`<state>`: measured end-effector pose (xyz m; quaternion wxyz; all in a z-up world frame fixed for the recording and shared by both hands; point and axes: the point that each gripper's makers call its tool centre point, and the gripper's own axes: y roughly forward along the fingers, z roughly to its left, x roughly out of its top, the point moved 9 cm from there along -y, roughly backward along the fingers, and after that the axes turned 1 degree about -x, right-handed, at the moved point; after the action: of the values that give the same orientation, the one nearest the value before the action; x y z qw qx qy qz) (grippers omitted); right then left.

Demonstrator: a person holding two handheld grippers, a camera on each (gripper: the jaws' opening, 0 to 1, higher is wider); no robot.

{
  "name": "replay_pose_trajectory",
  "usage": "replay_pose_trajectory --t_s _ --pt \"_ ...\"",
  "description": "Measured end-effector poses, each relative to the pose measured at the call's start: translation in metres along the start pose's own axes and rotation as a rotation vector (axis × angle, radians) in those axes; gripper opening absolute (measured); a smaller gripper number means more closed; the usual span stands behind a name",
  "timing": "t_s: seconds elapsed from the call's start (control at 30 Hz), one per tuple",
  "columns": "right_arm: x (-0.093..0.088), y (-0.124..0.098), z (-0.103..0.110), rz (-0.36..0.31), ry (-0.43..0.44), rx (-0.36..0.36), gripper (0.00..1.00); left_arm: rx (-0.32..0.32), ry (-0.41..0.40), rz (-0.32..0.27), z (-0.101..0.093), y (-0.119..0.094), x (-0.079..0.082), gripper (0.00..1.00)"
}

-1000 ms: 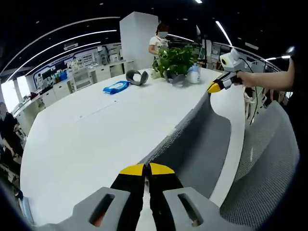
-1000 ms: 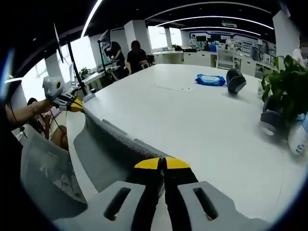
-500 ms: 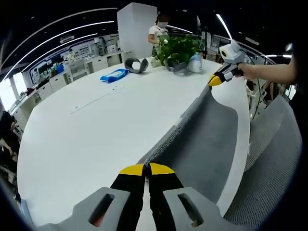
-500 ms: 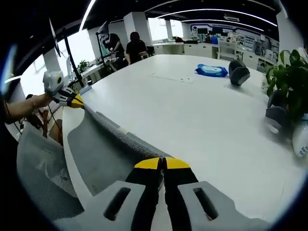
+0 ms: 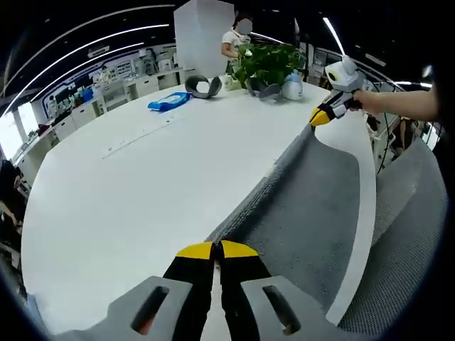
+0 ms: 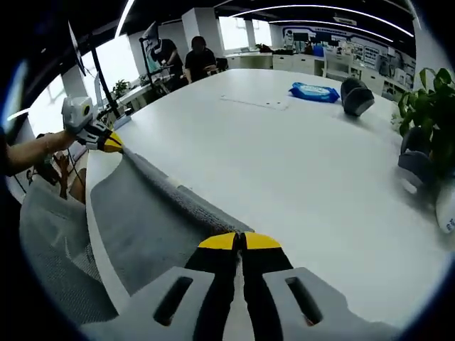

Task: Fold the towel on the table until its edges align and the towel forms a compact rectangular stack.

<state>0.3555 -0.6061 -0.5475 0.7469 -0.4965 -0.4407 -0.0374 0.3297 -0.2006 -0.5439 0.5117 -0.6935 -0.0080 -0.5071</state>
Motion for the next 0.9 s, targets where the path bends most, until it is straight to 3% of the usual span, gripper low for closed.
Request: replay_pose_trajectory --t_s 0.9 --pt "-0.001 0.036 -0.012 0.112 -0.075 -0.024 0.0 0.008 0.001 0.089 0.011 0.029 -0.011 0.02"
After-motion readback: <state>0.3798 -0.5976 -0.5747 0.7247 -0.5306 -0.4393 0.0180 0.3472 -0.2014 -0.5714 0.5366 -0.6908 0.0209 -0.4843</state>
